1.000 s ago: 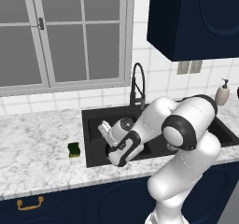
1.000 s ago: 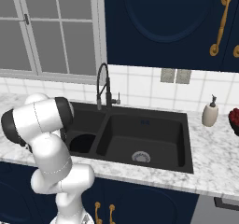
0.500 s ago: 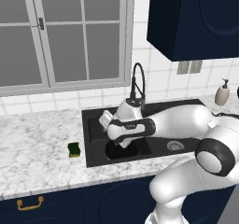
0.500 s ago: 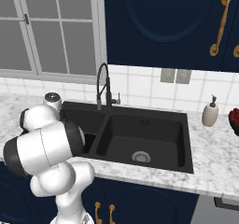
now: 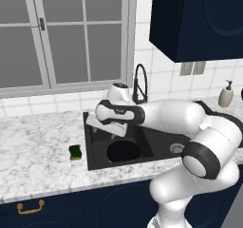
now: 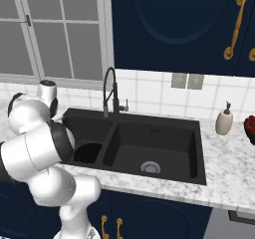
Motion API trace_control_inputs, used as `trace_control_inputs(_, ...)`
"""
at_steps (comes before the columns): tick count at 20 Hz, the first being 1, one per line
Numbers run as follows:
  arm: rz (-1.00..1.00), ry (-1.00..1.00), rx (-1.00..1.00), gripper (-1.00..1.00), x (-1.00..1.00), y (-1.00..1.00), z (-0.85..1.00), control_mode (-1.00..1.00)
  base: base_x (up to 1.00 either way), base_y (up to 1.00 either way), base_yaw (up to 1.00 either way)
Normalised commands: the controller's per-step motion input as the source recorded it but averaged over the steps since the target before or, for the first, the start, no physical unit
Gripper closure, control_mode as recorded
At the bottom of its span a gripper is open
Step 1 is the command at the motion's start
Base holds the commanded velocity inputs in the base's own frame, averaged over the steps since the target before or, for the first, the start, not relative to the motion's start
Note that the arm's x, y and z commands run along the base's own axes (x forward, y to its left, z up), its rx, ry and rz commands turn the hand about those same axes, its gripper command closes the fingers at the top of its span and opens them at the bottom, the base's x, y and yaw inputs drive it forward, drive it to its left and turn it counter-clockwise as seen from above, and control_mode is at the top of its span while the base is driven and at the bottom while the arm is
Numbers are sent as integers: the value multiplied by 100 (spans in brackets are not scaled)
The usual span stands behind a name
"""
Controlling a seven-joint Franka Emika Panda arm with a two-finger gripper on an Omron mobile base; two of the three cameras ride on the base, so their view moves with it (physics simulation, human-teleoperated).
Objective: Pick the pan and sponge and place them into the sink. Then turn on the water.
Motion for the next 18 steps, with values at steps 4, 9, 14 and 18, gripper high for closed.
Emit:
trace_control_inputs(4, 46, -1, -5, -100, 0, 63, -1, -100, 0, 0, 0)
trace_control_inputs(9, 40, -1, -13, -100, 0, 66, -3, -100, 0, 0, 0)
trace_control_inputs(14, 24, -1, -16, -100, 0, 46, -21, -100, 0, 0, 0)
trace_control_inputs(18, 10, -8, -8, -100, 5, 1, -57, -100, 0, 0, 0)
